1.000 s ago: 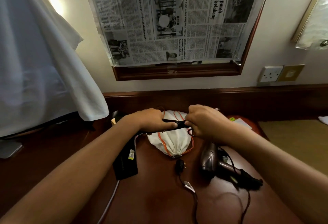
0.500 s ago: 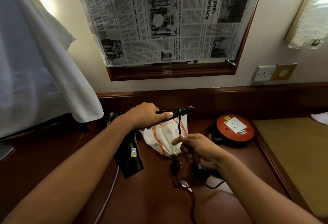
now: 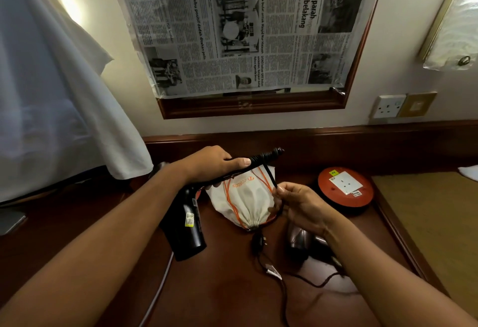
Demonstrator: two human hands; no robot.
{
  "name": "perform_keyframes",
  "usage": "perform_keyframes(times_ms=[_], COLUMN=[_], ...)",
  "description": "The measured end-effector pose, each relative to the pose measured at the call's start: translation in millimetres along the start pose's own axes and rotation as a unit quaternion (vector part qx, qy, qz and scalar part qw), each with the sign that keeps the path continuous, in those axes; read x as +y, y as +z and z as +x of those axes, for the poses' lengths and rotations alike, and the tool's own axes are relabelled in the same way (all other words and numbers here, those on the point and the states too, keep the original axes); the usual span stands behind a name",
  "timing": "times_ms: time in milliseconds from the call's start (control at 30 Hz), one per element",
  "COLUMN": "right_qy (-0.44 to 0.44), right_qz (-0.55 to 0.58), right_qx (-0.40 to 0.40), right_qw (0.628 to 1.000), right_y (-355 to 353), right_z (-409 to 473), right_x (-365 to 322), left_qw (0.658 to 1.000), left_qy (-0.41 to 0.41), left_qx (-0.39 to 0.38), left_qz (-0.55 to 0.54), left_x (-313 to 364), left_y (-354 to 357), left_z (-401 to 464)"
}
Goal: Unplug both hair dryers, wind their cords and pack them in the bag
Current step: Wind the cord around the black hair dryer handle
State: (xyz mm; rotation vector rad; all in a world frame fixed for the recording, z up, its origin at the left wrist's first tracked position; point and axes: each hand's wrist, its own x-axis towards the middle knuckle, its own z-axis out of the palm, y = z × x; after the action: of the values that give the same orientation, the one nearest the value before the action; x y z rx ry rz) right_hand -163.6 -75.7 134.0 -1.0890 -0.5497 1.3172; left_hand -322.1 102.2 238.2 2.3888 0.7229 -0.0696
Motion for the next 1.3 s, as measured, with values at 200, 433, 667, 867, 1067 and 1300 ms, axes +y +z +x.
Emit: perform_keyframes(times_ms=[200,433,667,867,1067,1300], right_qy=[-0.162,-0.14,-0.176,-0.223,-0.167,-0.011], right_qz=[-0.37,-0.588,-0.685,-0.778,-0.717,-0.37], right_qx=[0.103,0.084,0.009,-0.021,0.069,0.059], right_qw=[0.909,0.792,0.707,0.587,0.673,0.927], right_y=[6.2,2.8,22.8,46.8,49.0,33.6], right_z=[8.7,28.3,22.4,-2.6,-24.6,-28.4], right_x=[-19.9,-64.7,-99.2,-82.9,-45.8,-21.9], left_qw=[0.998,0.99,0.968,0.966,0.963,0.966], left_qy=[0.029,0.055,0.004,-0.037,-0.045,-0.016], left_qx=[-0.027,-0.057,-0.083,-0.07,-0.009,0.024], left_qz=[0.039,0.117,0.237,0.248,0.267,0.255], left_x=[3.4,5.6,3.7,-4.2,-5.3,-1.5], left_y=[0.0,5.0,20.9,31.7,30.4,32.3], left_z=[-2.7,-1.5,6.4,14.1,22.7,24.1])
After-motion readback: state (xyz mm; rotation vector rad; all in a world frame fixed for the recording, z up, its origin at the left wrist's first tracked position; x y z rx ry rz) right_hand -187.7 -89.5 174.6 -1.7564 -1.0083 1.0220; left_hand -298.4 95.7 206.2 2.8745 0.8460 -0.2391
